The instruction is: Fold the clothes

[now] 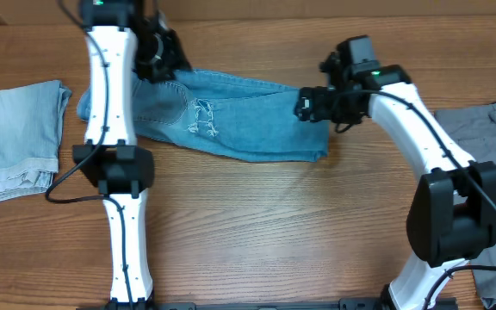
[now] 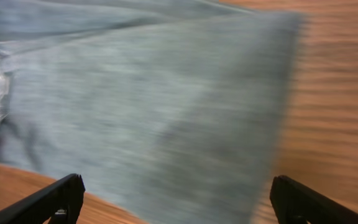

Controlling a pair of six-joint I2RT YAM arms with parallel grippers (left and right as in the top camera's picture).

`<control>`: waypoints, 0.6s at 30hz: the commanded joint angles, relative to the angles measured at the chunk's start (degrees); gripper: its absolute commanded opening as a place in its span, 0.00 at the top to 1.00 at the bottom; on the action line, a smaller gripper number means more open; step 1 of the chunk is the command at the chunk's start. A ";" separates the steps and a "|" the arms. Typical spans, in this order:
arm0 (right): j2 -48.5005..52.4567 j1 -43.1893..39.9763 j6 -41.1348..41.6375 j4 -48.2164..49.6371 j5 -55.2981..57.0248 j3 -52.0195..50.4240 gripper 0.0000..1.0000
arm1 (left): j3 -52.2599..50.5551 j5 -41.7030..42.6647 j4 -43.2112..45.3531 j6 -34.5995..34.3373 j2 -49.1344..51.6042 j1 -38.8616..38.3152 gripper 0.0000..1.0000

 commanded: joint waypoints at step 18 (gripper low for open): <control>-0.92 -4.55 -3.17 -2.05 0.61 0.33 0.00 | -19.85 -6.91 1.01 -2.62 -0.28 -4.63 0.27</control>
